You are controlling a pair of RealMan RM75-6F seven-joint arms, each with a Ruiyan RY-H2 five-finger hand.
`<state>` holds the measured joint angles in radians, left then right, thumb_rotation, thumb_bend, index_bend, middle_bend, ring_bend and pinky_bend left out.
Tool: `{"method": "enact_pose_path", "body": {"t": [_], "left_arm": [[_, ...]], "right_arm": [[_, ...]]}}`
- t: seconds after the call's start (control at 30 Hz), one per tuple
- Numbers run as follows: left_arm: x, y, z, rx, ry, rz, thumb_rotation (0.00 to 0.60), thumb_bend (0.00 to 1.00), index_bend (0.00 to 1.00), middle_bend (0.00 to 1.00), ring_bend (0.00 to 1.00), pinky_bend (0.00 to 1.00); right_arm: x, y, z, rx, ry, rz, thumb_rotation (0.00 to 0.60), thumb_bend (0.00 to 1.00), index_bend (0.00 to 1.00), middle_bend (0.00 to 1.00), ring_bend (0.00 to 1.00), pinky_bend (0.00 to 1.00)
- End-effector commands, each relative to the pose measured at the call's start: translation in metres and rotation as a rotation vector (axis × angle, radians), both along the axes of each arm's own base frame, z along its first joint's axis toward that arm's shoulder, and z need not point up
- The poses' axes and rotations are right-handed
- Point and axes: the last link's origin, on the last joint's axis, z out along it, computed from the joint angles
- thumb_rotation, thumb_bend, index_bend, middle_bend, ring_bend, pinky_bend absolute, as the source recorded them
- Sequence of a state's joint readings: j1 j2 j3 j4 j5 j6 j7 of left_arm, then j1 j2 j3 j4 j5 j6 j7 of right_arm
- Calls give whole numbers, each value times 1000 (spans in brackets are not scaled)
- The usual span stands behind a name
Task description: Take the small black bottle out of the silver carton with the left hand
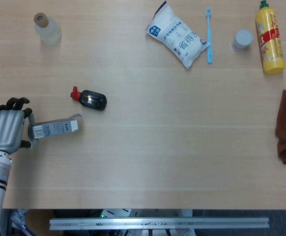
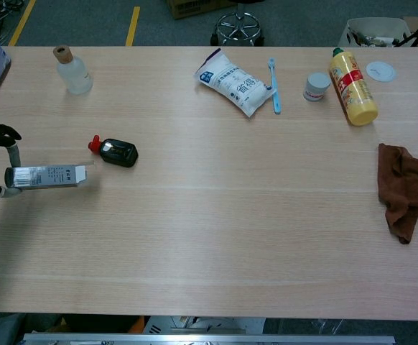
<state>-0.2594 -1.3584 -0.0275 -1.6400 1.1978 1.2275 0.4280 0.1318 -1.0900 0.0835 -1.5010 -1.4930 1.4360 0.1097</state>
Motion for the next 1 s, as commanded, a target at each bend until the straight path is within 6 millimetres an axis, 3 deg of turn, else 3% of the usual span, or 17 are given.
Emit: {"method": "enact_pose_path", "body": {"t": [0.03,0.37,0.67,0.87,1.0], "left_arm": [[-3,-3,-2,-28,-7,23,600,112,594,220,162,320],[-1,-5,-2,-84,-5,64,600,112,495,170,106,286],[1,-5,-1,-84,-28,70,600,112,306,139,82,275],[15,0,17,63,-82,-29,600,112,324,168,111,283],[32,1,41,235,-97,-169,600,112,389,260,191,328]], "right_arm": [[0,0,0,0,0,0,600,226,326,235,172,241],[-1,0,-1,2,-3,-3,600,226,326,235,172,241],[-2,1,-1,0,-4,-4,600,226,326,235,172,241],[-1,1,-1,1,-6,-1,600,226,326,235,172,241],[1,4,0,11,-16,1,600,226,326,237,172,241]]}}
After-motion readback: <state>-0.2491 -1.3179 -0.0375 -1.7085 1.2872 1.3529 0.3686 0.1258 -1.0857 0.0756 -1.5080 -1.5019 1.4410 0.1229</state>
